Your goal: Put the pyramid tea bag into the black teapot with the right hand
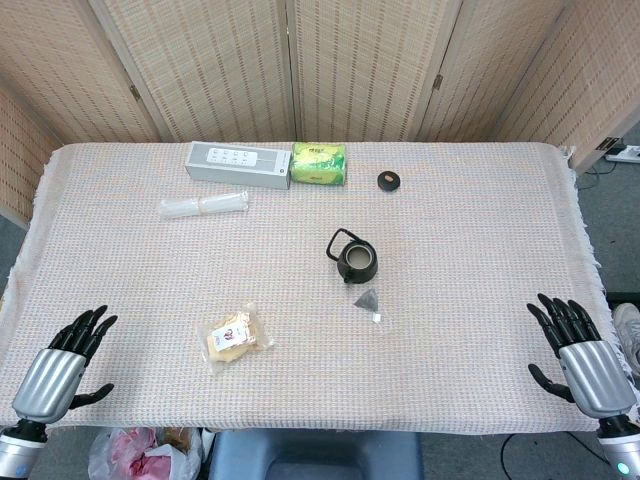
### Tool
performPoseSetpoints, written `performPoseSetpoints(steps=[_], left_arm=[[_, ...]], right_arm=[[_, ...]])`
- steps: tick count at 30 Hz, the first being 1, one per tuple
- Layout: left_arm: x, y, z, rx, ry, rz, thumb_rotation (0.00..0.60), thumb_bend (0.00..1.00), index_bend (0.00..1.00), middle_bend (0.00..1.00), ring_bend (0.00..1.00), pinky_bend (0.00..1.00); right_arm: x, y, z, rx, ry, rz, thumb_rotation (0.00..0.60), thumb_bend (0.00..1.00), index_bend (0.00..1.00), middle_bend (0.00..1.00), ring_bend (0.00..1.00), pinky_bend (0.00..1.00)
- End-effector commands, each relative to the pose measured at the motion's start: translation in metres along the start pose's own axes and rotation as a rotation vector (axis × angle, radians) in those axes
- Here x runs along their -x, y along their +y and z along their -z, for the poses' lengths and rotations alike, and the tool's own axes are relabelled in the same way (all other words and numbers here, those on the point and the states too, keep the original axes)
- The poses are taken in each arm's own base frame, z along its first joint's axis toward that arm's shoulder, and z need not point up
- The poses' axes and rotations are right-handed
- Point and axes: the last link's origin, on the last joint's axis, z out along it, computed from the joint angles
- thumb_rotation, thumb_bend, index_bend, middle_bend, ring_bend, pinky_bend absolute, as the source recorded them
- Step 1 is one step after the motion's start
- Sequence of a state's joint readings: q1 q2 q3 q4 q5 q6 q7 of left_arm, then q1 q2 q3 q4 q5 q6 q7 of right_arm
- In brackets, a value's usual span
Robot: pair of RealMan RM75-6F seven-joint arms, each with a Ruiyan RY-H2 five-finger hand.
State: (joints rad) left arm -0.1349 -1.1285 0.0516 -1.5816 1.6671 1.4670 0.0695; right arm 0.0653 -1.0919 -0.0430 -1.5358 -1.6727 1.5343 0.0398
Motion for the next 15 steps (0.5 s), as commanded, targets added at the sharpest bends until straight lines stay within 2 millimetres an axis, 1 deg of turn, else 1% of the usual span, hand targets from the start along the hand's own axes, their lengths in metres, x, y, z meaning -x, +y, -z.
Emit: performPoseSetpoints(steps=[1, 4, 7, 9, 12, 15], left_arm=[[-0.001, -0.004, -0.005, -0.019, -0.002, 0.001, 0.600, 0.14, 0.00, 0.00, 0.00, 0.22], [-0.001, -0.004, -0.008, -0.028, -0.002, -0.001, 0.600, 0.14, 0.00, 0.00, 0.00, 0.22], [0.000, 0.000, -0.006, -0.018, -0.004, -0.004, 0.600, 0.14, 0.00, 0.00, 0.00, 0.22], [0.000, 0.001, -0.004, -0.011, 0.001, 0.003, 0.600, 0.14, 0.00, 0.00, 0.00, 0.22], [-0.001, 0.000, -0.004, -0.008, 0.000, 0.018, 0.600, 0.14, 0.00, 0.00, 0.00, 0.22], [-0.004, -0.001, -0.004, 0.004, 0.001, 0.031, 0.600, 0.14, 0.00, 0.00, 0.00, 0.22]], right_arm=[[0.002, 0.001, -0.004, -0.001, -0.016, 0.012, 0.600, 0.20, 0.02, 0.00, 0.00, 0.00], [0.005, 0.002, -0.008, 0.000, -0.034, 0.029, 0.600, 0.20, 0.02, 0.00, 0.00, 0.00], [0.008, 0.001, -0.011, -0.009, -0.050, 0.030, 0.600, 0.20, 0.02, 0.00, 0.00, 0.00], [0.013, -0.001, -0.015, -0.022, -0.066, 0.029, 0.600, 0.21, 0.05, 0.00, 0.00, 0.00], [0.024, -0.011, -0.029, -0.073, -0.098, 0.020, 0.600, 0.22, 0.15, 0.00, 0.00, 0.00], [0.037, -0.029, -0.046, -0.151, -0.140, 0.042, 0.600, 0.25, 0.27, 0.00, 0.00, 0.00]])
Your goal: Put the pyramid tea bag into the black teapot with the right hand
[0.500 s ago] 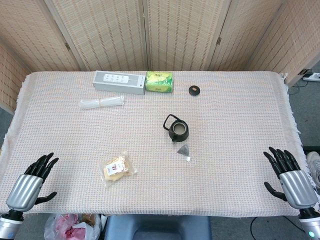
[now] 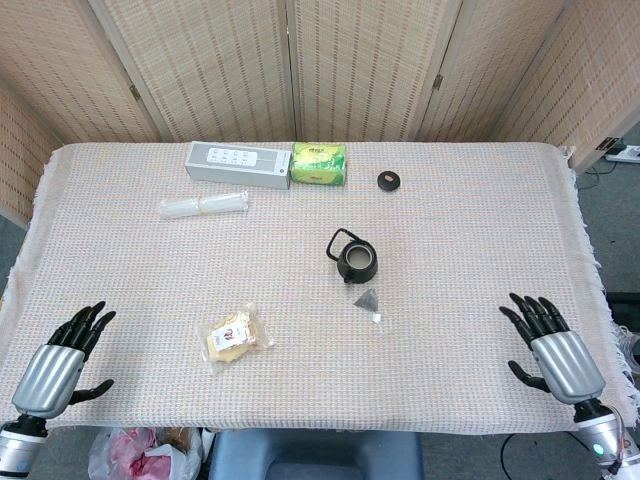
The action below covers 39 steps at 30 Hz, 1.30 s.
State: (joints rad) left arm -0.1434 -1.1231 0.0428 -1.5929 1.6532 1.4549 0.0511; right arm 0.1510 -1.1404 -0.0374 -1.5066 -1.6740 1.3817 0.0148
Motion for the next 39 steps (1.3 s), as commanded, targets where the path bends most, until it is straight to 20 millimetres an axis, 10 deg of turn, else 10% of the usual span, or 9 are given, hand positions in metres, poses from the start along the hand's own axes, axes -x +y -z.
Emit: performPoseSetpoints(steps=[1, 18, 39], left_arm=[[-0.003, -0.001, 0.000, 0.015, 0.002, 0.012, 0.600, 0.14, 0.00, 0.00, 0.00, 0.22], [-0.019, -0.013, 0.013, 0.046, 0.032, 0.092, 0.600, 0.14, 0.00, 0.00, 0.00, 0.22], [-0.021, -0.021, 0.010, 0.039, 0.022, 0.121, 0.600, 0.14, 0.00, 0.00, 0.00, 0.22]], right_arm=[[0.012, -0.022, -0.025, -0.097, -0.042, 0.033, 0.600, 0.25, 0.30, 0.00, 0.00, 0.00], [0.038, -0.108, -0.139, -0.242, -0.141, 0.210, 0.600, 0.30, 0.41, 0.00, 0.00, 0.00], [0.084, -0.148, -0.174, -0.328, -0.091, 0.213, 0.600, 0.32, 0.42, 0.01, 0.00, 0.00]])
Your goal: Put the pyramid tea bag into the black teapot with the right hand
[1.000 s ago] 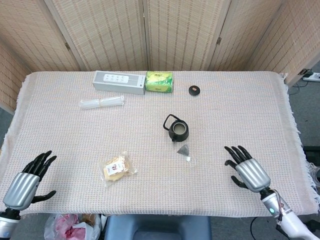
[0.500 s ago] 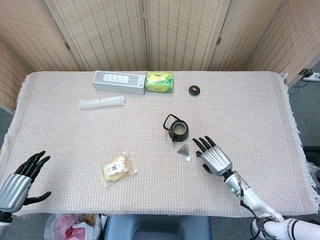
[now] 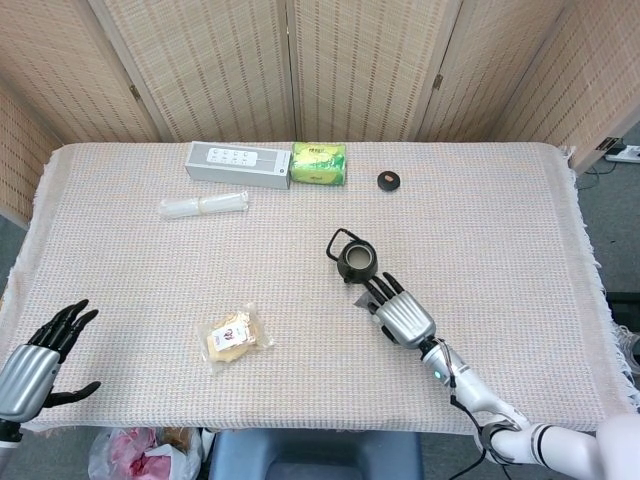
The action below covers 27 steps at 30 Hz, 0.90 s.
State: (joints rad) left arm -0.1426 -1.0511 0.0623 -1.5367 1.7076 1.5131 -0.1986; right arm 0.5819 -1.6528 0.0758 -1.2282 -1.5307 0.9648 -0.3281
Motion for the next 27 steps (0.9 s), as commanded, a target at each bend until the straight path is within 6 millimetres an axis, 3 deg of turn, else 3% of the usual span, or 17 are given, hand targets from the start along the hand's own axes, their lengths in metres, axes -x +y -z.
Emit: performPoseSetpoints(steps=[1, 27], left_arm=[[-0.001, -0.001, 0.000, -0.002, 0.001, 0.002, 0.600, 0.14, 0.00, 0.00, 0.00, 0.22], [-0.001, -0.006, -0.002, -0.026, -0.007, 0.011, 0.600, 0.14, 0.00, 0.00, 0.00, 0.22]], right_arm=[[0.002, -0.003, -0.003, -0.009, 0.008, -0.003, 0.600, 0.32, 0.42, 0.01, 0.00, 0.00], [0.009, -0.003, -0.019, 0.000, -0.005, 0.010, 0.600, 0.34, 0.44, 0.02, 0.00, 0.00]])
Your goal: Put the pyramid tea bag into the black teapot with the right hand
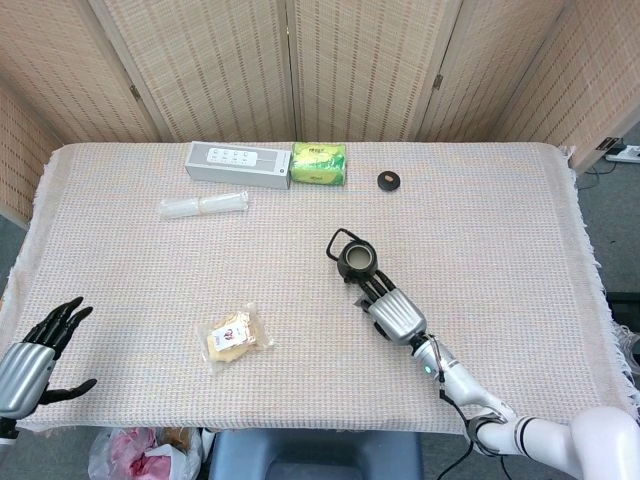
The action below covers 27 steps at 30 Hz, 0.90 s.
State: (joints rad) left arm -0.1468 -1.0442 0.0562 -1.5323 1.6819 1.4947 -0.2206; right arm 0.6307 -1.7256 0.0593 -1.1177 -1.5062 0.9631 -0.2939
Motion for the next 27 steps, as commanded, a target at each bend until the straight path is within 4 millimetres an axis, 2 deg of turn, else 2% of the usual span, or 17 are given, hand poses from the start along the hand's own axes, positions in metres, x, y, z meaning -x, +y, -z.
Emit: performPoseSetpoints(steps=[1, 16, 27], left_arm=[[0.0001, -0.0003, -0.0004, -0.002, -0.001, 0.000, 0.600, 0.14, 0.00, 0.00, 0.00, 0.22], [0.0003, -0.0017, -0.0028, -0.007, -0.002, 0.002, 0.600, 0.14, 0.00, 0.00, 0.00, 0.22], [-0.0008, -0.0045, -0.0026, -0.016, 0.011, 0.006, 0.600, 0.14, 0.00, 0.00, 0.00, 0.22]], right_arm=[[0.0006, 0.0006, -0.0002, 0.001, -0.004, 0.004, 0.600, 0.34, 0.44, 0.02, 0.00, 0.00], [0.0027, 0.0007, -0.0017, 0.003, 0.006, 0.022, 0.600, 0.38, 0.55, 0.07, 0.00, 0.00], [0.0012, 0.0027, -0.0038, 0.012, 0.017, 0.026, 0.600, 0.38, 0.59, 0.10, 0.00, 0.00]])
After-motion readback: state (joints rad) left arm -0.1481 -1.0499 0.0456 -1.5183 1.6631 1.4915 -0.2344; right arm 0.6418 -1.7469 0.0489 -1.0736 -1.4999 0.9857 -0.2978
